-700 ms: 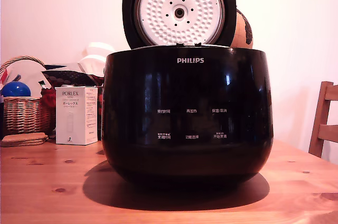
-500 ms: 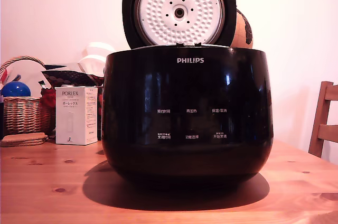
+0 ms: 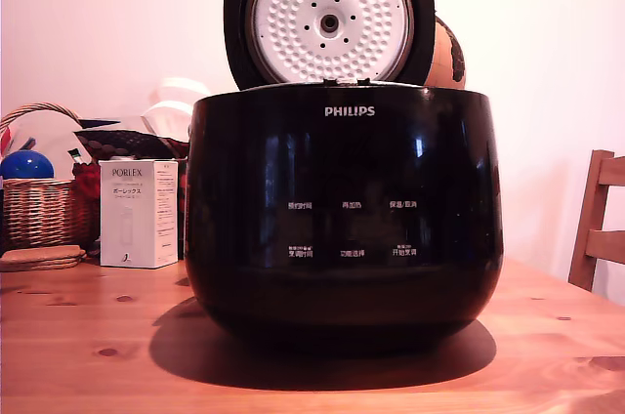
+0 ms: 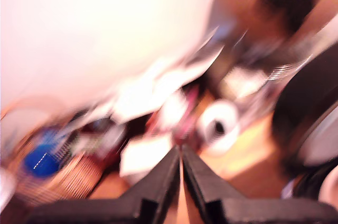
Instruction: Close the rice cooker by pressing the lid down with medium force
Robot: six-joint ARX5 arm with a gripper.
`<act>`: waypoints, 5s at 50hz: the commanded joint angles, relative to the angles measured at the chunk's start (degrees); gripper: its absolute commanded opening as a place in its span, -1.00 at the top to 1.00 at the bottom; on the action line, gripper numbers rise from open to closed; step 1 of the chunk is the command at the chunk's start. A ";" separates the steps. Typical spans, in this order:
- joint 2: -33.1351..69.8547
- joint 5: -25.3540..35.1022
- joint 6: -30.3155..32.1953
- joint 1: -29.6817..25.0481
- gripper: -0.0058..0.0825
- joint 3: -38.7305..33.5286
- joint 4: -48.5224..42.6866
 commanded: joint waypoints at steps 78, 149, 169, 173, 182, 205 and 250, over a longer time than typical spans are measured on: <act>28.24 38.38 -23.02 -1.16 0.92 -0.28 39.87; 30.56 41.77 -9.11 -9.42 0.92 13.97 -8.94; 28.68 27.69 -3.98 -15.65 0.92 13.46 -14.05; 27.82 26.97 -3.98 -16.55 0.92 12.31 -13.75; 21.88 25.62 -4.94 -18.78 0.92 1.01 -5.79; 0.26 19.32 -10.51 -20.02 0.92 -35.95 20.74; -10.73 5.44 -14.97 -23.19 0.92 -61.44 45.07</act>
